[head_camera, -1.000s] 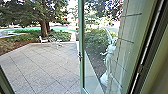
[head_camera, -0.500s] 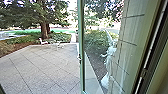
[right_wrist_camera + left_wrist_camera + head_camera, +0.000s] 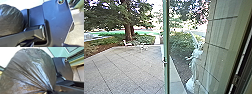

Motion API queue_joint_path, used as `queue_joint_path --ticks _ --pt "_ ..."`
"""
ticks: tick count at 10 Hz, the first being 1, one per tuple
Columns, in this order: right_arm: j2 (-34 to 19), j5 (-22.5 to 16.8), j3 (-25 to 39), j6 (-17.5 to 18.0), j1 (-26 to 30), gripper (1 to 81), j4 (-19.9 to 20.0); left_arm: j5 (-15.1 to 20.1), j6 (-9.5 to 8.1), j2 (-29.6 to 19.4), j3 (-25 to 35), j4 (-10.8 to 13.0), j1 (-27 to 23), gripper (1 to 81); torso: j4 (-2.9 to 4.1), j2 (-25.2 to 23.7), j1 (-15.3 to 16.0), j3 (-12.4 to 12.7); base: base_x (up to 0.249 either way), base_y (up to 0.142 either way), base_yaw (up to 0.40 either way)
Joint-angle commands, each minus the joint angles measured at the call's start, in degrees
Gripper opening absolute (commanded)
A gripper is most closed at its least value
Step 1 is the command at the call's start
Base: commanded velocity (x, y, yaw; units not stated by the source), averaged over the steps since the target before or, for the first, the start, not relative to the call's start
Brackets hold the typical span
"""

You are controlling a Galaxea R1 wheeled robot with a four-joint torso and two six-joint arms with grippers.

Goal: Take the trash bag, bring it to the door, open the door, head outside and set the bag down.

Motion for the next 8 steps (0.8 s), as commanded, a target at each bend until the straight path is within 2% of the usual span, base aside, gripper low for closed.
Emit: queue_joint_path --ticks 1,8 --pt "0.72 -3.53 0.56 -0.13 2.83 81.1 -0.10 2.87 0.17 -0.57 -0.09 -0.04 -3.01 1.0 0.00 0.00 0.10 0.00 0.142 0.000 0.000" --pt "0.72 -3.53 0.48 -0.13 2.92 81.1 -0.10 2.87 0.17 -0.57 -0.09 -0.13 -3.01 1.0 0.00 0.06 0.23 -0.05 0.142 0.000 0.000"
